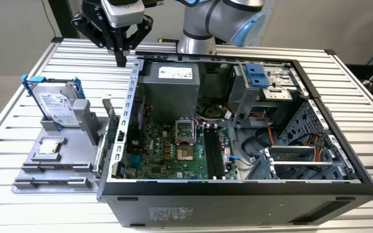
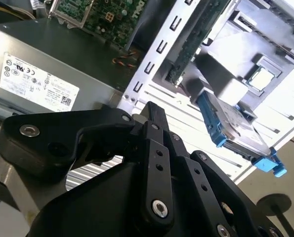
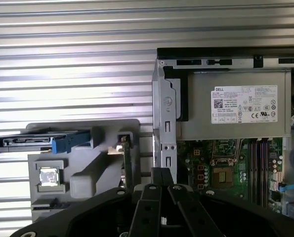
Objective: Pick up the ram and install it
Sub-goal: 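Reach for the ram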
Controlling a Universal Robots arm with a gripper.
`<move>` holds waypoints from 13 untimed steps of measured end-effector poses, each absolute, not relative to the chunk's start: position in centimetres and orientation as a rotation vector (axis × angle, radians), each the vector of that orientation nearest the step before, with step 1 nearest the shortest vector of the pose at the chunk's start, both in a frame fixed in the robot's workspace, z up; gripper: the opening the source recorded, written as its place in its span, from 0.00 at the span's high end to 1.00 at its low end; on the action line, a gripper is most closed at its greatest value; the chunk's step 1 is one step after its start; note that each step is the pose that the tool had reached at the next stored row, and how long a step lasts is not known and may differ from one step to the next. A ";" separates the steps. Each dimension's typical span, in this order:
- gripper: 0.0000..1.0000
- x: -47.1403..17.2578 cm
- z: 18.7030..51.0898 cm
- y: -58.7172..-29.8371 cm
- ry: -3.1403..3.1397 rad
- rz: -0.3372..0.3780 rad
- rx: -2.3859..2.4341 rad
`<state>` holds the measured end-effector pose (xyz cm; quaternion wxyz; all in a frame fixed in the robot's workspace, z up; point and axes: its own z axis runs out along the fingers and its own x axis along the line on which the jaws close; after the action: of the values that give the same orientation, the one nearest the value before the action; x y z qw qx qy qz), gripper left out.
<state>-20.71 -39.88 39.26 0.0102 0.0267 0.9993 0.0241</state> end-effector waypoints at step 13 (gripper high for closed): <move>1.00 -24.7 39.3 -39.9 3.120 0.075 0.074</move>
<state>-24.73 -39.88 39.26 0.0101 0.0238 0.9994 0.0241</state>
